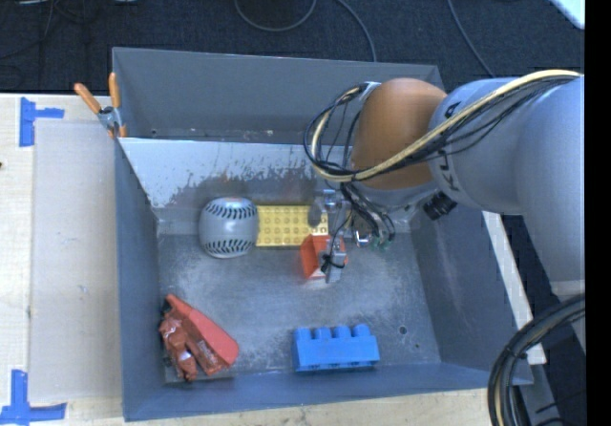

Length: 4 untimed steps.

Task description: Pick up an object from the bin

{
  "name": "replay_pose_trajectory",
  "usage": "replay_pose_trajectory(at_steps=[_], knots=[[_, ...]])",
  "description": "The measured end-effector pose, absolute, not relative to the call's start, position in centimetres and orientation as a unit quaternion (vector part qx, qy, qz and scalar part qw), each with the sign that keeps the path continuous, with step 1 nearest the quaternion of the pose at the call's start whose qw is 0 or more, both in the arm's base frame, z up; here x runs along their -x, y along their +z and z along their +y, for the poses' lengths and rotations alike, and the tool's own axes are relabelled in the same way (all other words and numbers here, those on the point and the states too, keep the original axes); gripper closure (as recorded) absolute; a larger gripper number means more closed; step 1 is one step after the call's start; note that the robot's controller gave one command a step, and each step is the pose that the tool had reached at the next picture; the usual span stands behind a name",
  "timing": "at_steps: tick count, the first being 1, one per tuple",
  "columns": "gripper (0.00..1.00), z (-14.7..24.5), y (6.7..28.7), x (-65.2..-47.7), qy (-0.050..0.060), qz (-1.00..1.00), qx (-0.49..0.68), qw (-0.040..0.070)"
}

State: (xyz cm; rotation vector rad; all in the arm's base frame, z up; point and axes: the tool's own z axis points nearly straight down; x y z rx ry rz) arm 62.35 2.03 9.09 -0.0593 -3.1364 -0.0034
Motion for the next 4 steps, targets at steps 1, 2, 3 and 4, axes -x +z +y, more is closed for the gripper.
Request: replay_pose_trajectory(at_steps=[1, 2, 3, 4], knots=[[1.0, 5.6, 8.1, -62.4, 0.0, -0.996, 0.094, 0.0], [1.0, 5.6, 8.1, -62.4, 0.0, -0.996, 0.094, 0.0], [1.0, 5.6, 12.1, -62.5, 0.0, -0.996, 0.094, -0.001], [1.0, 4.7, 10.1, -62.3, -0.001, -0.996, 0.094, -0.001]])
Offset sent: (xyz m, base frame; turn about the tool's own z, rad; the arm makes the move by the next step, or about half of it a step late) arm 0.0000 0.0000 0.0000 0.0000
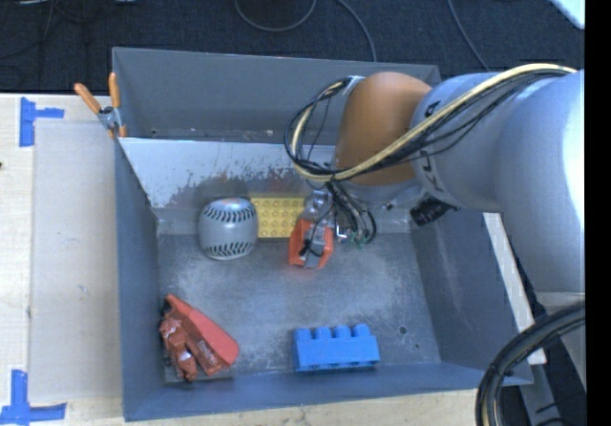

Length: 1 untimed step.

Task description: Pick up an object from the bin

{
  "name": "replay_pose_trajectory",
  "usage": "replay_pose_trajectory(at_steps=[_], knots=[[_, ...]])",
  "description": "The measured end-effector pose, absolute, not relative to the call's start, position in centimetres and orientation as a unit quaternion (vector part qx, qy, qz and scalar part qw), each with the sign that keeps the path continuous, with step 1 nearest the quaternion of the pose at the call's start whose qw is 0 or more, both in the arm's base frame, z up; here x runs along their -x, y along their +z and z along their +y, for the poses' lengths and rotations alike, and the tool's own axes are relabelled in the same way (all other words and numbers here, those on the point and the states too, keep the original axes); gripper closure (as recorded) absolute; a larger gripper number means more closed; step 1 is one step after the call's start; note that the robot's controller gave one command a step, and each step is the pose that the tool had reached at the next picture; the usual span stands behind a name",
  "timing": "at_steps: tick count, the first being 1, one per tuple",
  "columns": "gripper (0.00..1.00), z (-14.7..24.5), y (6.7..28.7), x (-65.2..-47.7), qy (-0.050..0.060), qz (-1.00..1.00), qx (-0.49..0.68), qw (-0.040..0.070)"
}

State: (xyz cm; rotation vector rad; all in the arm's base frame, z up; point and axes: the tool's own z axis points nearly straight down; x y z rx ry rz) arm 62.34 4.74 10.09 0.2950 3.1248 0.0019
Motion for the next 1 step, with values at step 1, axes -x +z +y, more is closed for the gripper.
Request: replay_pose_trajectory(at_steps=[1], knots=[[1.0, 5.62, 16.77, -62.74, 0.0, 0.996, -0.093, 0.004]])
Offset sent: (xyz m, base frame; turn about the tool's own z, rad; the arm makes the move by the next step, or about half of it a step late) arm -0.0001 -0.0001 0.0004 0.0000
